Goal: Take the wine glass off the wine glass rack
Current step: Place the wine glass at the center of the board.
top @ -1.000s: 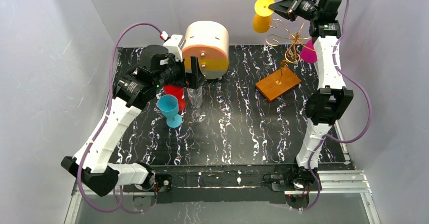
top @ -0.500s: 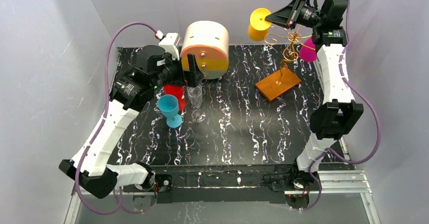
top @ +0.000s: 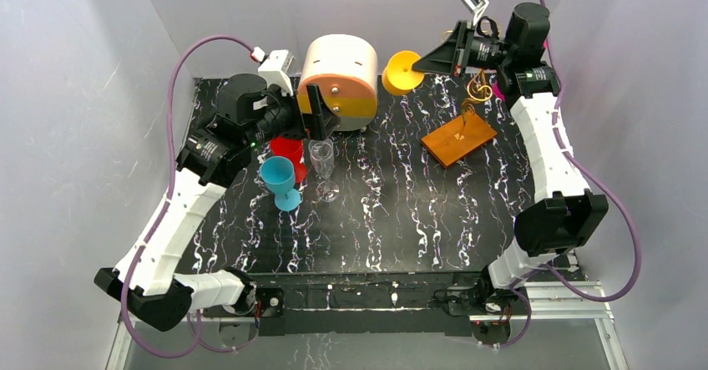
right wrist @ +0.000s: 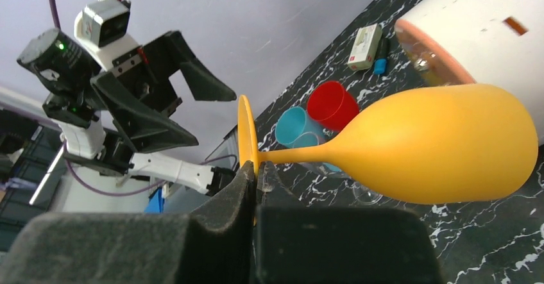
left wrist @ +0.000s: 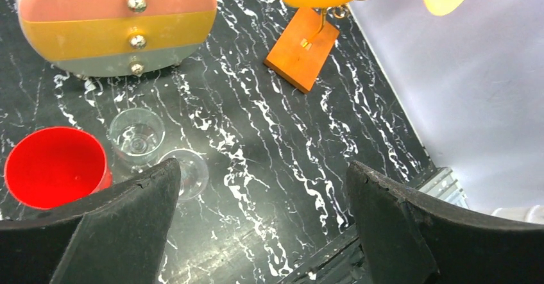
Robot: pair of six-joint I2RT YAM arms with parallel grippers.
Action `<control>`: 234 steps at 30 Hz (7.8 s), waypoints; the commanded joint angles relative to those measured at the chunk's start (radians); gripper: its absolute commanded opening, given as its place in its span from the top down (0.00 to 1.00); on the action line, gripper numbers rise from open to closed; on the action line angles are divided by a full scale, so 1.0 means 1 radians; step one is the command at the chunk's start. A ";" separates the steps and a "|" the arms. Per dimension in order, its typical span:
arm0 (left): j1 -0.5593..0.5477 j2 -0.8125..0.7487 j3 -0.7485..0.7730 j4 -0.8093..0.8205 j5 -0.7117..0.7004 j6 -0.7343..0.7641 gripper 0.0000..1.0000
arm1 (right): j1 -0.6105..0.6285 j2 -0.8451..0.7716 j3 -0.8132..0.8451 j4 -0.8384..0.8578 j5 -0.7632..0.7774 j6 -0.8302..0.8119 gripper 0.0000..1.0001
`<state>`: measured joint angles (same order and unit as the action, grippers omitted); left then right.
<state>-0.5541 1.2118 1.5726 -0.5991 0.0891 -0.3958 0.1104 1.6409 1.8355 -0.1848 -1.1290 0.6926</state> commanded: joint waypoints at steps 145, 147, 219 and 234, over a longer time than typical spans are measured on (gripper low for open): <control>0.084 0.151 -0.130 0.410 0.864 -0.356 0.09 | 0.297 -0.877 -0.977 -0.071 -0.293 -1.398 0.99; 0.083 0.157 -0.153 0.410 0.882 -0.352 0.10 | 0.298 -0.868 -0.967 -0.074 -0.307 -1.413 0.99; 0.003 0.149 0.007 0.132 0.772 -0.029 1.00 | 0.298 -0.871 -0.924 -0.336 -0.129 -1.597 0.43; 0.002 0.154 0.065 -0.105 0.458 0.128 1.00 | 0.297 -0.925 -0.942 -0.345 -0.062 -1.537 0.40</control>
<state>-0.5472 1.4033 1.6039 -0.5983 0.6647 -0.3370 0.4118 0.7319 0.8925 -0.5518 -1.2182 -0.8944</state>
